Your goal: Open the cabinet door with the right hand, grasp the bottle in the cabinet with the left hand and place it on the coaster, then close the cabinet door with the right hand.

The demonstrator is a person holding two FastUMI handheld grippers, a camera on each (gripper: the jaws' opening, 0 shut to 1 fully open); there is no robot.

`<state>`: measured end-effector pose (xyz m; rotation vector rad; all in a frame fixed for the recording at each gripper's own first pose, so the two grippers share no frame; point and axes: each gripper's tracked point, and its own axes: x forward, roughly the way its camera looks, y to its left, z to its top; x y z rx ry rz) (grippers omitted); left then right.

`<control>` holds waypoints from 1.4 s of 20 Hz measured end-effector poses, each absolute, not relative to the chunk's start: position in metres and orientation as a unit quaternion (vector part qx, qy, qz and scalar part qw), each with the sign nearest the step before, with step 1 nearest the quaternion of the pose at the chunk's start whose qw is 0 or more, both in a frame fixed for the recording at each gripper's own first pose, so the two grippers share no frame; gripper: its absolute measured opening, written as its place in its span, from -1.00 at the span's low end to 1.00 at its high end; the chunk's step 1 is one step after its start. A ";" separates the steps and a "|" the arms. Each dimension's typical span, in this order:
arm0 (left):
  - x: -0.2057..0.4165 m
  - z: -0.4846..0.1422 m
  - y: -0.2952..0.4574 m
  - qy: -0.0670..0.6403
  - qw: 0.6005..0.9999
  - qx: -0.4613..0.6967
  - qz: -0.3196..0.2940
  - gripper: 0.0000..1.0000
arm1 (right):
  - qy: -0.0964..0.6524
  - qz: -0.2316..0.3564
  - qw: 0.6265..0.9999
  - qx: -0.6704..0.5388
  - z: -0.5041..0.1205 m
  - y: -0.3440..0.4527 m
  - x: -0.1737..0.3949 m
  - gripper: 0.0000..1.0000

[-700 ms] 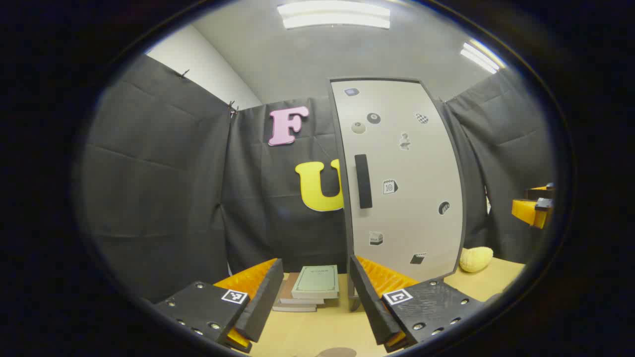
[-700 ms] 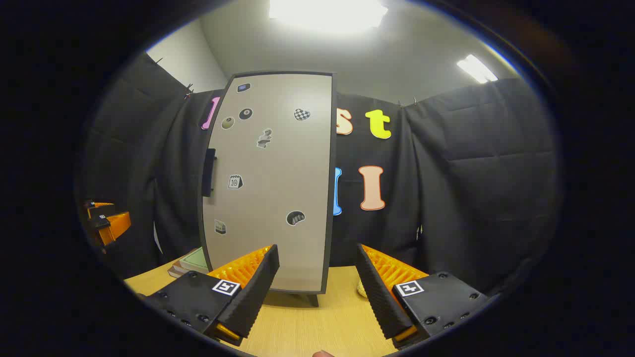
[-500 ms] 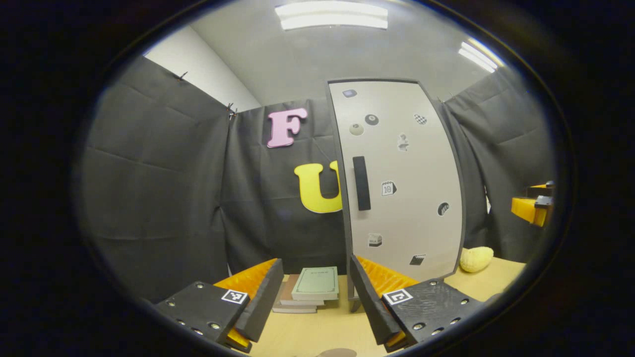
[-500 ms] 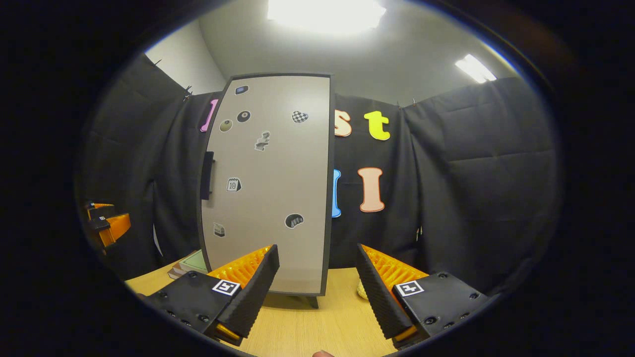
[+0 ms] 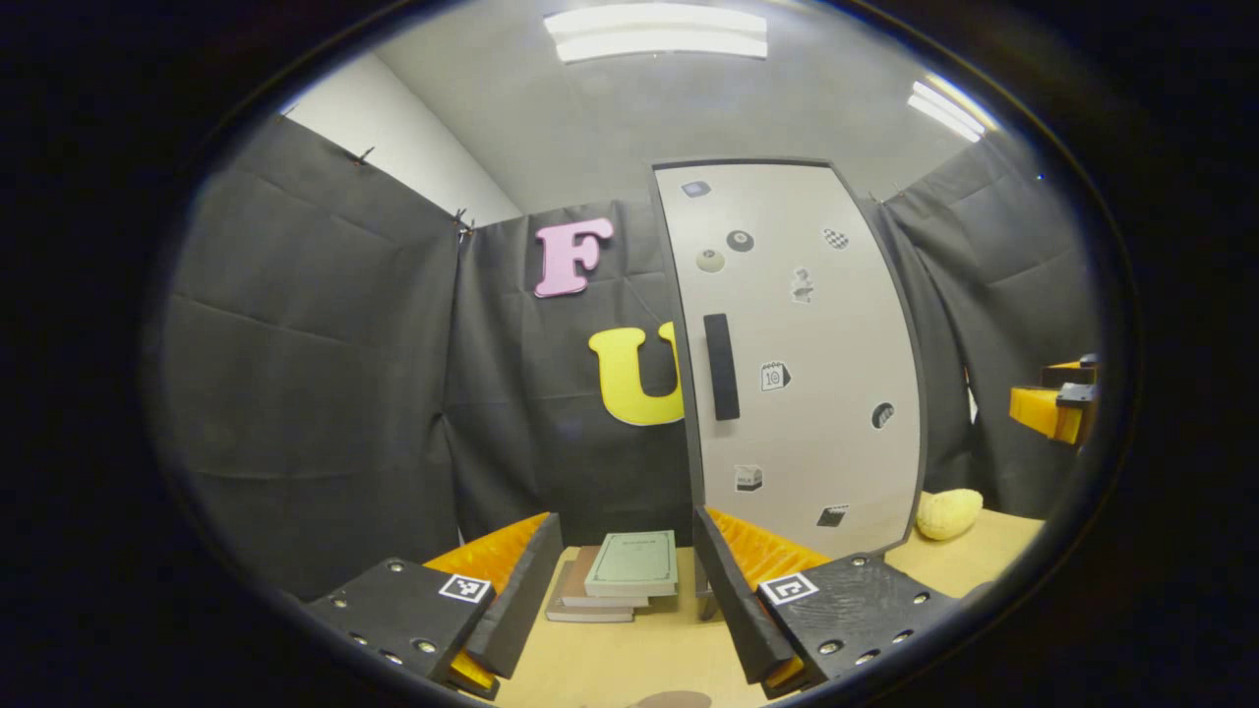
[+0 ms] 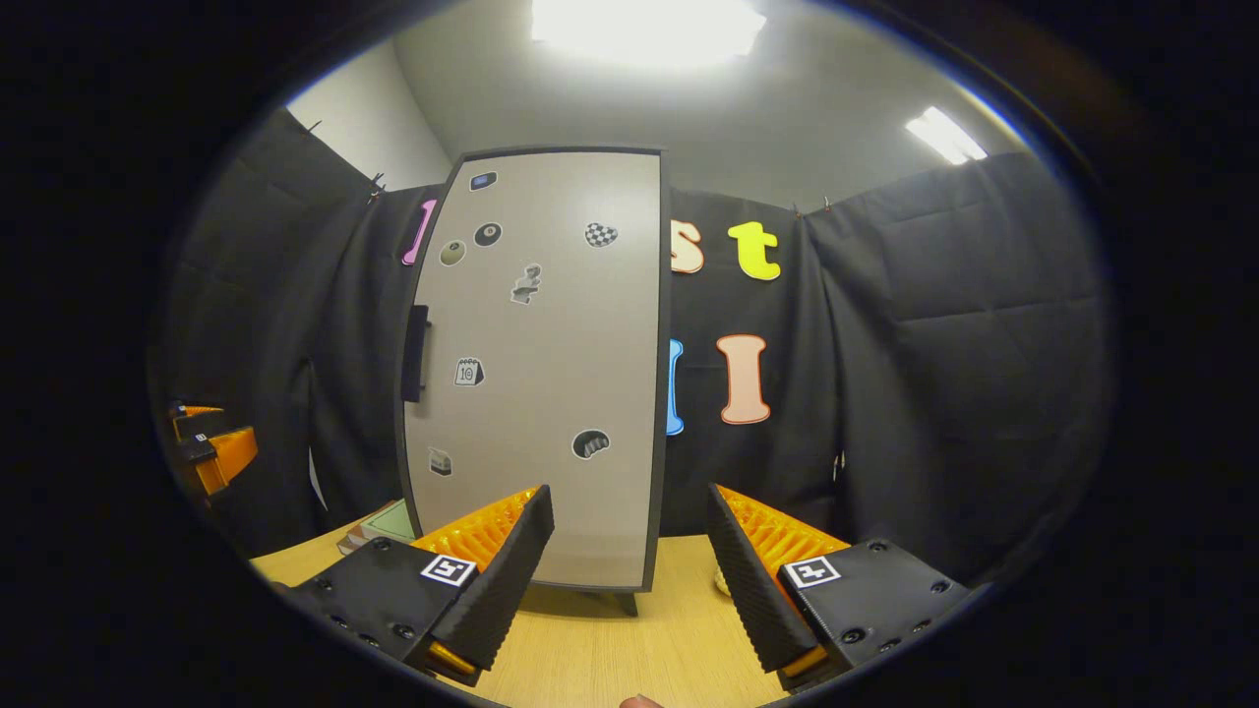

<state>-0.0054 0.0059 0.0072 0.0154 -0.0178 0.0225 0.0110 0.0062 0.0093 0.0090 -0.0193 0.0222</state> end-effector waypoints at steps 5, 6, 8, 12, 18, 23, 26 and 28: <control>-0.008 0.008 0.021 -0.008 1.000 0.006 0.025 0.62 | -0.014 0.021 1.000 0.003 0.015 0.017 0.019 0.96; -0.007 0.009 0.025 -0.009 1.000 0.007 0.028 0.62 | -0.014 0.023 1.000 0.003 0.015 0.020 0.020 0.95; -0.009 0.011 0.031 -0.010 0.999 0.009 0.034 0.62 | -0.015 0.029 0.999 0.005 0.015 0.025 0.022 0.95; -0.012 0.012 0.044 -0.009 0.999 0.011 0.046 0.62 | -0.016 0.039 0.999 0.009 0.017 0.037 0.028 0.95; -0.023 0.007 0.073 -0.003 0.997 0.017 0.075 0.60 | -0.025 0.056 0.998 0.013 0.031 0.056 0.042 0.95; -0.034 0.001 0.095 0.004 0.995 0.019 0.098 0.62 | -0.031 0.074 0.997 0.016 0.049 0.074 0.057 0.95; -0.044 0.000 0.112 0.006 0.993 0.020 0.115 0.62 | -0.036 0.089 0.995 0.014 0.060 0.090 0.066 0.94; -0.052 -0.002 0.125 0.009 0.992 0.019 0.128 0.62 | -0.035 0.100 0.994 0.011 0.066 0.101 0.073 0.96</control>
